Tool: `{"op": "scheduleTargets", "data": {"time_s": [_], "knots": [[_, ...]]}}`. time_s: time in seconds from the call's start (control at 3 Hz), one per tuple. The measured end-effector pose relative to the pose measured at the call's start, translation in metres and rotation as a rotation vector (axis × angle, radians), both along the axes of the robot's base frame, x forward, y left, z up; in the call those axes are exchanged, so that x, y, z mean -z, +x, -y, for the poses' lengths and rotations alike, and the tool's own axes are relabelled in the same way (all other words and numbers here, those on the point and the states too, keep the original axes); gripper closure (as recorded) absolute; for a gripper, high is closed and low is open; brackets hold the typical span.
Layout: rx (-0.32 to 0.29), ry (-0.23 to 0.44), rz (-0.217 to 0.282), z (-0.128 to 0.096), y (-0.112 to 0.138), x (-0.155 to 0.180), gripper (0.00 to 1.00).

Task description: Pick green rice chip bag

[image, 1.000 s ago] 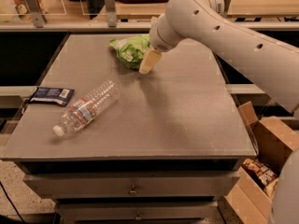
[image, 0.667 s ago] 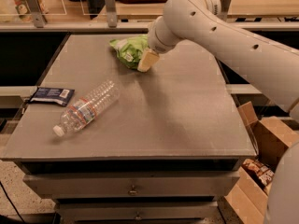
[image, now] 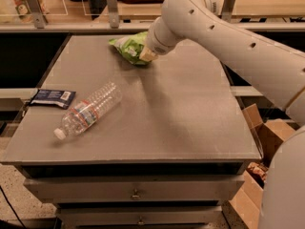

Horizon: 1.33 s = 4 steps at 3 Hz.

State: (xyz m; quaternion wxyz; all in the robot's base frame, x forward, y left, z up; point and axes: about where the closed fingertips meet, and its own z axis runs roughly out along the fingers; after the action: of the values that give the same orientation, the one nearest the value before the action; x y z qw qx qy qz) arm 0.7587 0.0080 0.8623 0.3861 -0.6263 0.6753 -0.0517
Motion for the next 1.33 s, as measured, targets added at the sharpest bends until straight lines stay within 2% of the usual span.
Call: {"op": "scheduleTargets", "data": {"time_s": [0.33, 0.67, 1.33], "knots": [[0.011, 0.014, -0.017, 0.005, 0.000, -0.002, 0.87], [0.024, 0.027, -0.021, 0.010, -0.001, -0.006, 1.00], [0.053, 0.083, 0.012, 0.027, -0.005, -0.027, 1.00]]}}
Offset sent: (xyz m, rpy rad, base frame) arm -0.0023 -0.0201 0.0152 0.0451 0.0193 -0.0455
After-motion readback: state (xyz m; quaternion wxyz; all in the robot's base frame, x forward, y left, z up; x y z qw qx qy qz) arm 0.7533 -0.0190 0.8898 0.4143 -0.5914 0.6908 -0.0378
